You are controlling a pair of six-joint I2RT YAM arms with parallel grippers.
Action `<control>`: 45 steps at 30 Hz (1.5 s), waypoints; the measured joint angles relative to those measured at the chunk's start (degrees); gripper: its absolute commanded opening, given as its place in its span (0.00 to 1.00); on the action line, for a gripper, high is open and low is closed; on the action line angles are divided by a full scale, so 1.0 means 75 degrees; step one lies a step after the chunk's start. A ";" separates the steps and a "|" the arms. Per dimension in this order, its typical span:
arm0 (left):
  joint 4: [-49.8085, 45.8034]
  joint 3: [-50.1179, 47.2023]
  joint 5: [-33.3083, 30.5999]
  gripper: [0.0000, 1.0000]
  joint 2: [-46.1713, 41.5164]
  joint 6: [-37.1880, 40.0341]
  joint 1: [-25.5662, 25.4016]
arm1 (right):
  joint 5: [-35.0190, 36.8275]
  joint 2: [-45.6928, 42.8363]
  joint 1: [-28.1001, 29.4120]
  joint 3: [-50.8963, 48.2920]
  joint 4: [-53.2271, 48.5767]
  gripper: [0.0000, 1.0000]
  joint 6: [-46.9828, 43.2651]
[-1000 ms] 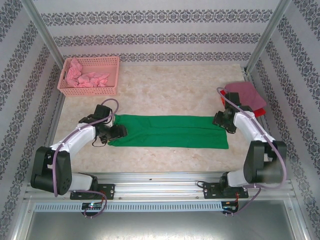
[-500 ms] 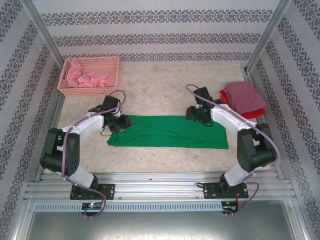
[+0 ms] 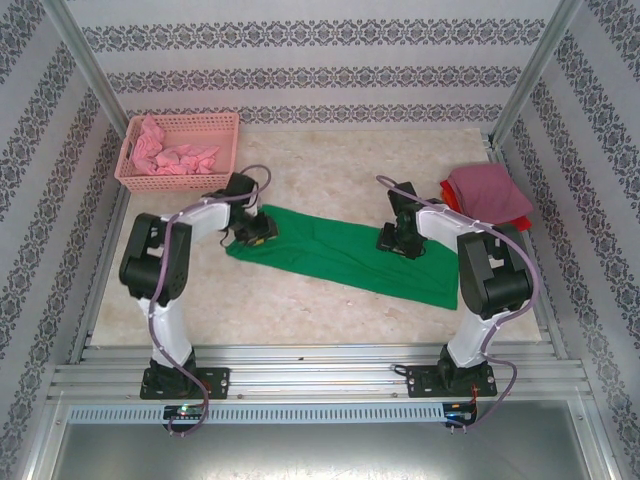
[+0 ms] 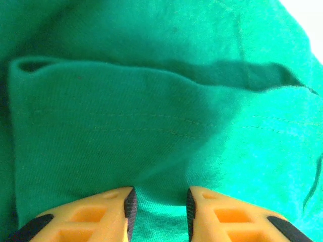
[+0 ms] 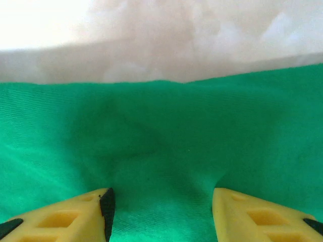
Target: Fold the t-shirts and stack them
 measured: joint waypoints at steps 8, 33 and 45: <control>-0.1317 0.4470 -0.0460 0.62 0.2702 0.0906 -0.0017 | -0.0227 -0.0329 0.0300 -0.0446 0.0020 0.54 0.0169; -0.2763 1.0244 -0.0114 1.00 0.5557 0.1020 -0.0064 | -0.0391 -0.0487 0.2477 0.0029 0.0868 0.69 0.0411; -0.0460 0.3427 -0.1070 1.00 -0.1122 0.1139 -0.0067 | -0.0105 0.0734 0.1046 0.2404 0.2614 0.98 -0.0752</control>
